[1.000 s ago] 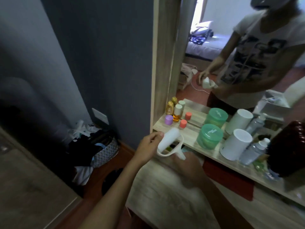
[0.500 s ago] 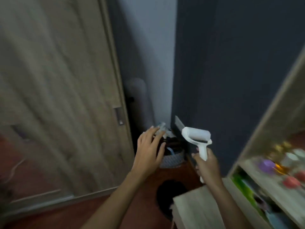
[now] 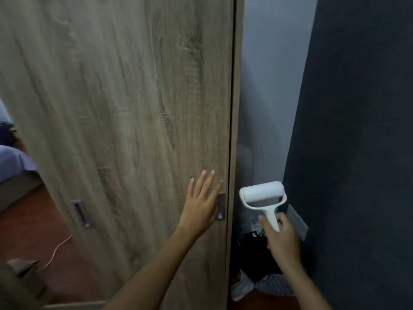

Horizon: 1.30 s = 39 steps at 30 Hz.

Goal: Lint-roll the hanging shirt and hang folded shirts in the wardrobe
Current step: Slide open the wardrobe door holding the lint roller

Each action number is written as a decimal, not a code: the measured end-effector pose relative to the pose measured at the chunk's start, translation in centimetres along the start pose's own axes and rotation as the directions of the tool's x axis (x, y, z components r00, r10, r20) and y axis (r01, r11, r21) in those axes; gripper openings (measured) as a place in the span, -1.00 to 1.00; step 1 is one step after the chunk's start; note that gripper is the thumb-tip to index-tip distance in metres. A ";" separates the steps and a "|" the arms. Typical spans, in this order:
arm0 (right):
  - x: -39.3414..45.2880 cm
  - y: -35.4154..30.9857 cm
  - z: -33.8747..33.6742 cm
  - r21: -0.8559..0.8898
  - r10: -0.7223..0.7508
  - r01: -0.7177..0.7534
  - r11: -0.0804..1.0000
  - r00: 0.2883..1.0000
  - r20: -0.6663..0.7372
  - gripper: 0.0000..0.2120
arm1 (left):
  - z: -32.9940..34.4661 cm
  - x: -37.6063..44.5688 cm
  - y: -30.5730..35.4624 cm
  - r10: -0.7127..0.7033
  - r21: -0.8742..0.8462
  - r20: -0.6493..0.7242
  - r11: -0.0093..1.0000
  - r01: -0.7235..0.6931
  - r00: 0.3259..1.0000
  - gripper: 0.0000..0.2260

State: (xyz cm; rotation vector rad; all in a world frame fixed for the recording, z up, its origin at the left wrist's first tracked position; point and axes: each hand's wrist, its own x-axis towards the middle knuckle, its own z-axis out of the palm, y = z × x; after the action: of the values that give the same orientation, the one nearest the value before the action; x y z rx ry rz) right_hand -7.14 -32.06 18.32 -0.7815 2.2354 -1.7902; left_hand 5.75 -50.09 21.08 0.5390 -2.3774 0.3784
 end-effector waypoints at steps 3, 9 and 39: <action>1.8 0.0 3.6 0.017 0.008 -0.007 1.000 0.999 -0.053 -0.76 | 4.3 0.9 -2.5 0.037 0.040 0.060 0.998 -0.039 0.997 -0.41; 4.9 1.6 7.4 0.049 0.042 -0.037 0.998 0.992 -0.118 -0.76 | 11.8 2.5 -5.7 0.055 0.083 0.147 0.994 -0.068 0.988 -0.28; 10.0 2.1 11.8 0.231 -0.074 0.070 0.970 0.997 0.011 -0.69 | 18.3 1.1 -6.8 -0.232 0.157 0.076 0.963 0.218 0.970 -0.10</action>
State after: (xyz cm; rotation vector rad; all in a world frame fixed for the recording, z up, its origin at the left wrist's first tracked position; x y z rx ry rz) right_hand -10.98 -46.89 15.07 -0.8373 1.9624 -2.0191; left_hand -1.73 -63.65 9.11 0.9049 -2.3561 0.4363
